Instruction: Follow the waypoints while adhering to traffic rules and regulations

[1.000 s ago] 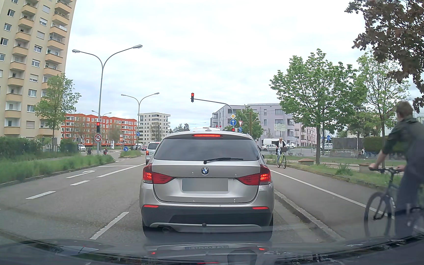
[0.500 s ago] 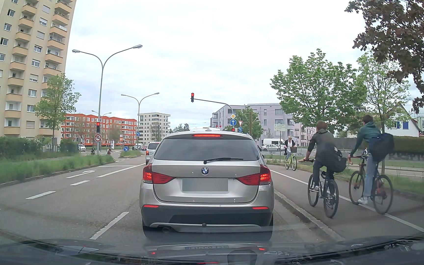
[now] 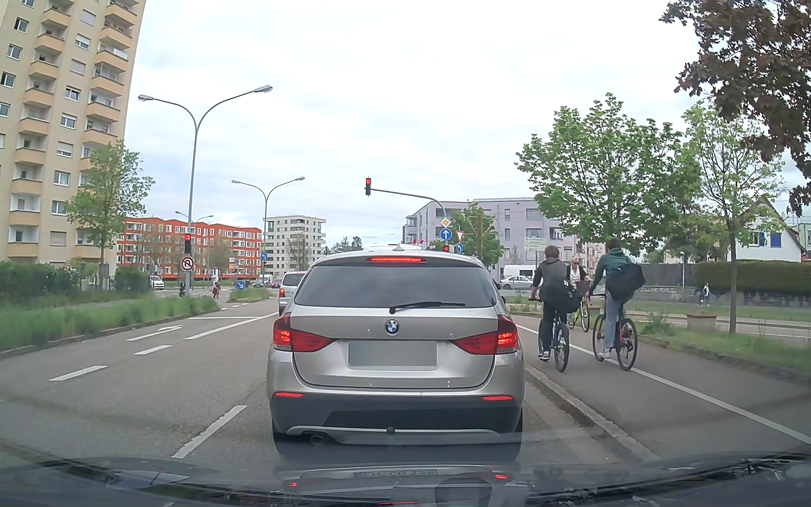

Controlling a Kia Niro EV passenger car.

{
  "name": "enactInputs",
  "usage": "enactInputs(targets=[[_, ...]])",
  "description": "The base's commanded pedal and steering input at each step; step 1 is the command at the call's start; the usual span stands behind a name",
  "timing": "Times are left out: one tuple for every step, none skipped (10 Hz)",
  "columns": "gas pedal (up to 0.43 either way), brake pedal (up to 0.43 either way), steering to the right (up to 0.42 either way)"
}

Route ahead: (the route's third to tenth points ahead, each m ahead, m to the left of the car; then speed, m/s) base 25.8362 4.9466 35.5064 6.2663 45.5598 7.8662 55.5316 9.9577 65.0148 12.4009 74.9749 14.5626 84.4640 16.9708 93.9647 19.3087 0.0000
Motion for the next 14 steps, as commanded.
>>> enactInputs(targets=[[0.000,0.250,-0.010],[0.000,0.250,-0.009],[0.000,0.250,-0.010],[0.000,0.250,-0.010],[0.000,0.250,-0.010],[0.000,0.244,-0.010],[0.000,0.250,-0.010],[0.000,0.250,-0.009],[0.000,0.244,-0.010],[0.000,0.250,-0.010],[0.000,0.250,-0.010],[0.000,0.250,-0.010],[0.000,0.250,-0.009],[0.000,0.244,-0.010]])
